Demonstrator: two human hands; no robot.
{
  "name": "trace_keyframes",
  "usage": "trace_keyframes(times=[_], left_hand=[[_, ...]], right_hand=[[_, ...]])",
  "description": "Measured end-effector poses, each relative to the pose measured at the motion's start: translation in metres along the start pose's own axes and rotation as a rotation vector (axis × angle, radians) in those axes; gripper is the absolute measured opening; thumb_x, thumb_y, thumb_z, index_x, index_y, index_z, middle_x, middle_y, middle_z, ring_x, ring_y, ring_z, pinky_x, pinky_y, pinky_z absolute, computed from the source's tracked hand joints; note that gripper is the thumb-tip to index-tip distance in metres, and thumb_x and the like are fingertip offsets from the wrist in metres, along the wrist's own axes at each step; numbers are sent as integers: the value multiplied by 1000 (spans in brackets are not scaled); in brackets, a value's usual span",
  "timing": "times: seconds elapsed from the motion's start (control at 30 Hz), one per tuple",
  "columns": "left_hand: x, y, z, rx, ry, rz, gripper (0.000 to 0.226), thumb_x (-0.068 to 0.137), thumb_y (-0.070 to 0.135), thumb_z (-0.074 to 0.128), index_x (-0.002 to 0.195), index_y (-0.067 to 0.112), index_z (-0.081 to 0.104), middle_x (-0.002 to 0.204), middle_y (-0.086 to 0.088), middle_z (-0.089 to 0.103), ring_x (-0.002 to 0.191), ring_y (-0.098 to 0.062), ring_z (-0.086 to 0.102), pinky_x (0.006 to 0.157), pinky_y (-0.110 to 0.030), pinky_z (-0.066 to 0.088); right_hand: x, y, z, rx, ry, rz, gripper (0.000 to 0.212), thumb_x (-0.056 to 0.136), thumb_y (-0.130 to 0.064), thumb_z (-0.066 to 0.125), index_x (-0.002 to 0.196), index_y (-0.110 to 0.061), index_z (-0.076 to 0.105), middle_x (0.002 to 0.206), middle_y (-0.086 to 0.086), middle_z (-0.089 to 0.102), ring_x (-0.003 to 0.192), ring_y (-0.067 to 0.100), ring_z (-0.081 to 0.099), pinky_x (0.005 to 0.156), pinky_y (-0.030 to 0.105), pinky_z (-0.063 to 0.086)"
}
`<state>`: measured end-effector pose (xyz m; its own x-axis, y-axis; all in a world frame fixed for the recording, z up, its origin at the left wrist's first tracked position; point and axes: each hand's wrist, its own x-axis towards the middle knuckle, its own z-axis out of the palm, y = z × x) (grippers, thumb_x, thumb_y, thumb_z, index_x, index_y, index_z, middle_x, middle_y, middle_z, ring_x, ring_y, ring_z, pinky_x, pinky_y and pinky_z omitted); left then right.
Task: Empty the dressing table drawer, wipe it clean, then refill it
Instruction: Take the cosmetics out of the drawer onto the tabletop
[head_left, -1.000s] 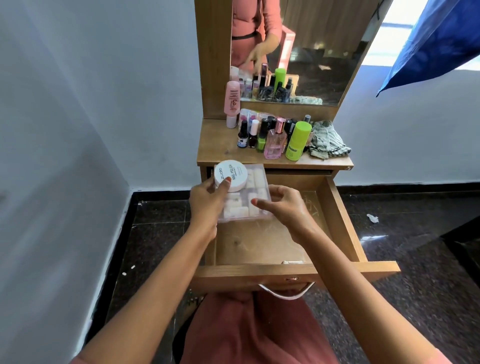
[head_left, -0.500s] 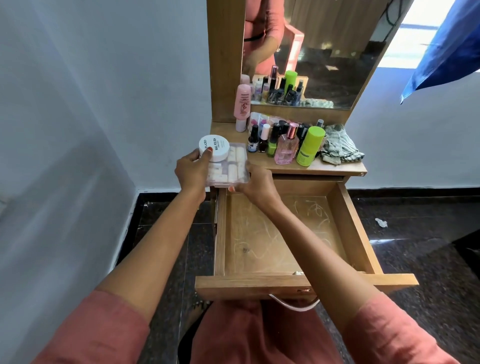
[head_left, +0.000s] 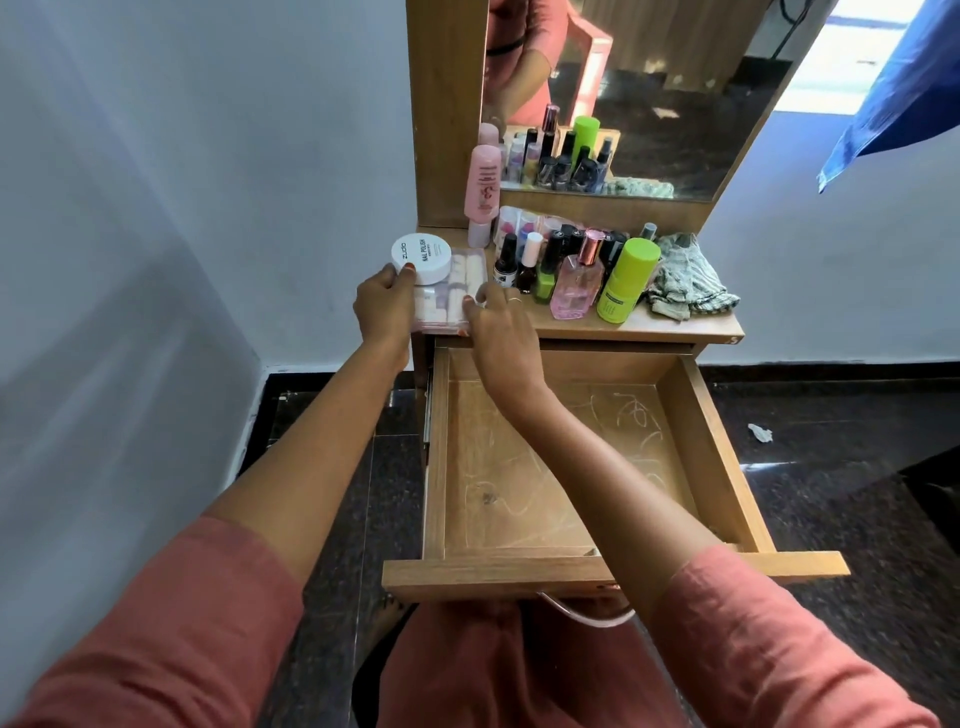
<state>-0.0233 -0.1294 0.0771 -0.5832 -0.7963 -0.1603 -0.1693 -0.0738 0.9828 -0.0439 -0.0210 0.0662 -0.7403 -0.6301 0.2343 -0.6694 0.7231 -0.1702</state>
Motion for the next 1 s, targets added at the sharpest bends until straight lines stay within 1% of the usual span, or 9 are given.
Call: trace_keyframes(times=[0.23, 0.33, 0.43, 0.53, 0.6, 0.67, 0.77, 0.87, 1.0], left_hand=[[10, -1, 6, 57, -39, 61, 34, 95, 21, 47, 128, 13, 53, 132, -7, 55, 102, -13, 55, 66, -11, 43], [12, -1, 7, 56, -48, 59, 35, 95, 22, 47, 129, 15, 52, 133, -6, 55, 101, -11, 53, 66, -10, 43], [13, -1, 8, 68, -66, 52, 38, 95, 23, 47, 133, 17, 48, 136, -4, 52, 109, -13, 52, 76, -14, 43], [11, -2, 5, 58, -90, 60, 37, 96, 23, 45, 133, 18, 47, 135, -3, 52, 103, -10, 52, 73, -12, 44], [7, -5, 2, 37, -88, 65, 36, 97, 21, 43, 132, 16, 48, 134, -4, 53, 109, -13, 54, 74, -13, 45], [1, -7, -2, 31, -71, 77, 34, 98, 19, 41, 130, 13, 50, 131, -4, 54, 107, -11, 52, 73, -11, 43], [-9, -13, -7, 56, -49, 114, 29, 97, 16, 40, 121, 13, 57, 109, 3, 56, 95, -7, 50, 63, -5, 41], [-18, -20, -10, 50, -16, 145, 23, 95, 12, 42, 107, 13, 61, 107, 0, 59, 98, -11, 53, 80, -17, 43], [-34, -28, -11, 28, 98, 166, 26, 93, 8, 47, 116, 8, 60, 126, -6, 56, 118, -16, 51, 93, -17, 38]], right_hand=[[5, -1, -2, -60, -18, -14, 42, 88, -5, 52, 129, -3, 43, 137, 14, 36, 125, 29, 38, 100, 36, 41], [7, -1, -2, -68, -17, -8, 43, 89, -8, 53, 130, -3, 43, 139, 15, 35, 126, 30, 37, 102, 37, 40], [9, 0, 0, -66, 1, 8, 42, 88, -8, 54, 129, -2, 44, 139, 15, 37, 126, 30, 37, 102, 37, 41], [9, 0, 4, -67, 44, 5, 39, 89, -2, 51, 128, 0, 44, 137, 16, 39, 124, 31, 39, 101, 37, 42], [8, 0, 6, -61, 61, -6, 40, 88, 1, 49, 128, 2, 44, 137, 18, 40, 123, 32, 40, 101, 40, 41], [7, 2, 8, -46, 71, -14, 40, 87, 2, 50, 127, 2, 45, 135, 18, 42, 119, 32, 44, 99, 41, 42], [3, 4, 11, 15, 117, -26, 34, 82, 9, 52, 116, 4, 54, 123, 20, 52, 98, 34, 57, 84, 42, 49], [-7, 11, 18, 142, 225, -20, 29, 76, 13, 60, 104, 4, 63, 106, 19, 63, 80, 33, 63, 70, 39, 53], [-31, 31, 13, 268, 260, 31, 26, 84, 9, 52, 106, 2, 62, 103, 17, 63, 91, 30, 61, 70, 32, 50]])
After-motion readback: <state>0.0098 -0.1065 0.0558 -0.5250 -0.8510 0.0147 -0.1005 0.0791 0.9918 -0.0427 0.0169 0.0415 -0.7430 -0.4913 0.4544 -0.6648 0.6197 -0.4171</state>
